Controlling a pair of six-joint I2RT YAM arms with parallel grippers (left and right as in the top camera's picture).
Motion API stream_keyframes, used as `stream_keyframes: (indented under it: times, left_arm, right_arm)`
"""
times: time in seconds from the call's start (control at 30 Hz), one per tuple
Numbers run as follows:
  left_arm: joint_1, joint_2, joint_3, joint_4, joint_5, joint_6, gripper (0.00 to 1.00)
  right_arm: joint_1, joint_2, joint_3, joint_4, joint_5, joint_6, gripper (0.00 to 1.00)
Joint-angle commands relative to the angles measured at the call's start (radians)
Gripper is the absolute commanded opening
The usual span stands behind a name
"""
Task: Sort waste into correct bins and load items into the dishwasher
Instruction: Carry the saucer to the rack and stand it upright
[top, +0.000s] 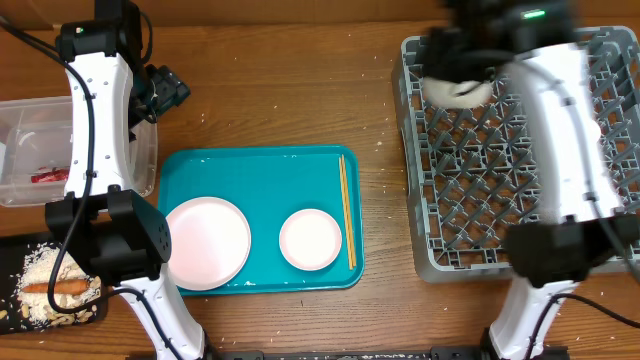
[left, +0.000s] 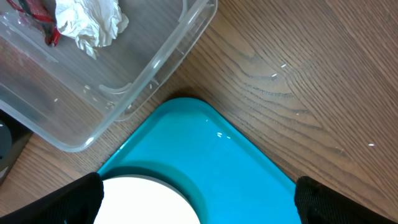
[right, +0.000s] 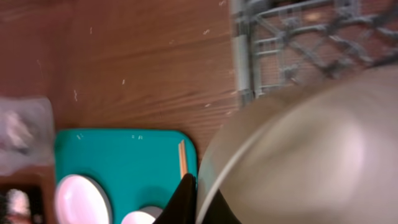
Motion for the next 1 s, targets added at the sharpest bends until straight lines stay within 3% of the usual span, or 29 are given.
stream_keyframes:
  times: [0.0,0.2,0.33,0.53,0.6,0.83,0.97]
  left_arm:
    - [-0.004,-0.005,0.008,-0.003,-0.003,-0.006,1.00]
    - [-0.004,-0.005,0.008,-0.003,-0.003,-0.006,1.00]
    - [-0.004,-0.005,0.008,-0.003,-0.003,-0.006,1.00]
    - [-0.004,-0.005,0.008,-0.003,-0.003,-0.006,1.00]
    - [-0.004,-0.005,0.008,-0.003,-0.003,-0.006,1.00]
    - [-0.004,-0.005,0.008,-0.003,-0.003,-0.006,1.00]
    - [-0.004,-0.005,0.008,-0.003,-0.003,-0.006,1.00]
  right_arm:
    - [-0.213,-0.012,-0.063,-0.010,-0.528,-0.245,0.04]
    - [-0.471,-0.012,-0.333,0.068,-0.892,-0.480,0.04]
    - [-0.502,-0.012,-0.553,0.278,-0.993,-0.482,0.05]
    - [-0.513,-0.011,-0.684,0.525,-0.977,-0.309,0.07]
    - [-0.526,-0.011,-0.684,0.557,-0.951,-0.261,0.14]
    - [-0.546,-0.011,-0.684,0.517,-0.777,-0.242,0.16]
    - [-0.562,-0.012,-0.678,0.515,-0.633,-0.157,0.12]
